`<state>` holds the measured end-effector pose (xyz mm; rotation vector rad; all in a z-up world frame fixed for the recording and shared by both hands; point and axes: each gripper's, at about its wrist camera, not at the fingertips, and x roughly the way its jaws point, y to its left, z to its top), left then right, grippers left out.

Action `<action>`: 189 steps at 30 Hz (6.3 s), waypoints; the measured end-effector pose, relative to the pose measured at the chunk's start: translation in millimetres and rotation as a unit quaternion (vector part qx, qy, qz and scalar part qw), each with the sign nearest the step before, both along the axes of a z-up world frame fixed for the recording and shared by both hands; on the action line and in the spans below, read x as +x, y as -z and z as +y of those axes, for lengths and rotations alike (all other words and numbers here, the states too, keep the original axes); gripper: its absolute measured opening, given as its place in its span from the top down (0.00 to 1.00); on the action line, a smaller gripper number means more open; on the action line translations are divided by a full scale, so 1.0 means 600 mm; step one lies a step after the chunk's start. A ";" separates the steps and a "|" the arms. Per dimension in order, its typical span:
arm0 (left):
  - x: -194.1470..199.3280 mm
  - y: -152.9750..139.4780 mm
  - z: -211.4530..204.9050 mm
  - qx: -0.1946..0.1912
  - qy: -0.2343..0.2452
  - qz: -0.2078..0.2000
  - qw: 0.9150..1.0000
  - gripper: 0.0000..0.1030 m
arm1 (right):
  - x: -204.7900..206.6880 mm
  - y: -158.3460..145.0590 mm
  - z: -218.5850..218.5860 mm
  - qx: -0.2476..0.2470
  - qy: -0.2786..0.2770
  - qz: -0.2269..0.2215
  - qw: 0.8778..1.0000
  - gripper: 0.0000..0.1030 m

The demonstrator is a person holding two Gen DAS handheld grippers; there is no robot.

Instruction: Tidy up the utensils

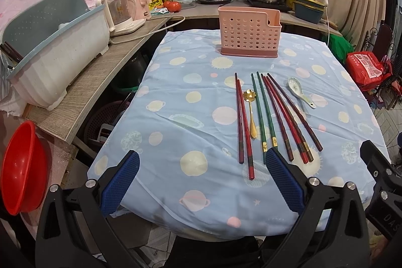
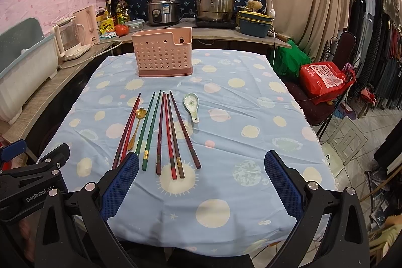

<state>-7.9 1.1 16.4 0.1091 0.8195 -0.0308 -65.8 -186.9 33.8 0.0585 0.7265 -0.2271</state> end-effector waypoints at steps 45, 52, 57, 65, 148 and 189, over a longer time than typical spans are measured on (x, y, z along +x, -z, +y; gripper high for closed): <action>0.136 0.170 -0.020 -0.001 0.023 0.112 0.993 0.12 | 0.108 0.100 -0.050 0.019 0.025 0.078 0.996 0.06; 0.154 0.190 -0.028 -0.005 0.034 0.125 0.992 0.17 | 0.127 0.111 -0.050 0.021 0.022 0.088 0.996 0.06; 0.160 0.195 -0.027 -0.019 0.039 0.128 0.991 0.22 | 0.137 0.119 -0.051 0.024 0.021 0.094 0.995 0.06; 0.164 0.188 -0.036 -0.032 0.062 0.127 0.989 0.45 | 0.150 0.126 -0.052 0.028 0.016 0.099 0.995 0.06; 0.136 -0.045 0.030 -0.108 0.067 -0.017 0.992 0.93 | 0.199 0.007 -0.088 0.132 -0.030 0.025 0.991 0.92; 0.259 -0.109 -0.002 -0.093 0.069 -0.043 0.992 0.93 | 0.369 0.167 -0.076 0.114 -0.070 0.153 0.979 0.77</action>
